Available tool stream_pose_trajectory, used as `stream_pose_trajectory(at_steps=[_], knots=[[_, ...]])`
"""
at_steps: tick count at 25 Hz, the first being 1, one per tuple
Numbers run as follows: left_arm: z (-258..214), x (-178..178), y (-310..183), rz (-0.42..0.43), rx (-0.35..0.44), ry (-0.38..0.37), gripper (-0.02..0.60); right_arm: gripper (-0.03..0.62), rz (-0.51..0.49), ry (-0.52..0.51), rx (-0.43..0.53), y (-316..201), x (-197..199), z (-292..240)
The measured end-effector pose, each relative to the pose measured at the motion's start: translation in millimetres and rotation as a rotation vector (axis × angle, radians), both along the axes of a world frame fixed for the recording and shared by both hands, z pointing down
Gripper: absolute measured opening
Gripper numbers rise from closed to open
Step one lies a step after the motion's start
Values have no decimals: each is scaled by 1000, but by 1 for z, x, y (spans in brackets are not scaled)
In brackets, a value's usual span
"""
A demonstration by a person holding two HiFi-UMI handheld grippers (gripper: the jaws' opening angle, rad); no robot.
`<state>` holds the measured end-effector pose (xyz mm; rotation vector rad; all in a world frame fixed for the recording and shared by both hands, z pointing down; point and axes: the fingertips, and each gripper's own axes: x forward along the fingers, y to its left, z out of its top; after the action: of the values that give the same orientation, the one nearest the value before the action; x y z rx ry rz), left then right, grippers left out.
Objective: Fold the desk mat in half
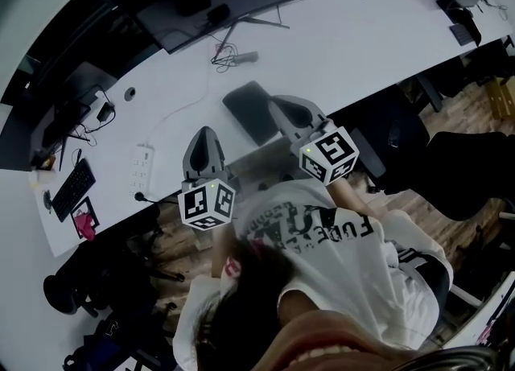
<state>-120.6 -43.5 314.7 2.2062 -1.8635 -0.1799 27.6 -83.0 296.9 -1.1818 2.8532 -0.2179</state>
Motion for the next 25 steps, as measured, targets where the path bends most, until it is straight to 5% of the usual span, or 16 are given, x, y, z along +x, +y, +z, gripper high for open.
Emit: stream_pose_trajectory(at_steps=[12, 25], knots=[[-19, 37, -14, -41, 71, -66, 2, 0, -69, 5, 59, -35, 39, -20], [-6, 27, 4, -115, 27, -25, 3, 0, -121, 49, 14, -30, 33, -4]])
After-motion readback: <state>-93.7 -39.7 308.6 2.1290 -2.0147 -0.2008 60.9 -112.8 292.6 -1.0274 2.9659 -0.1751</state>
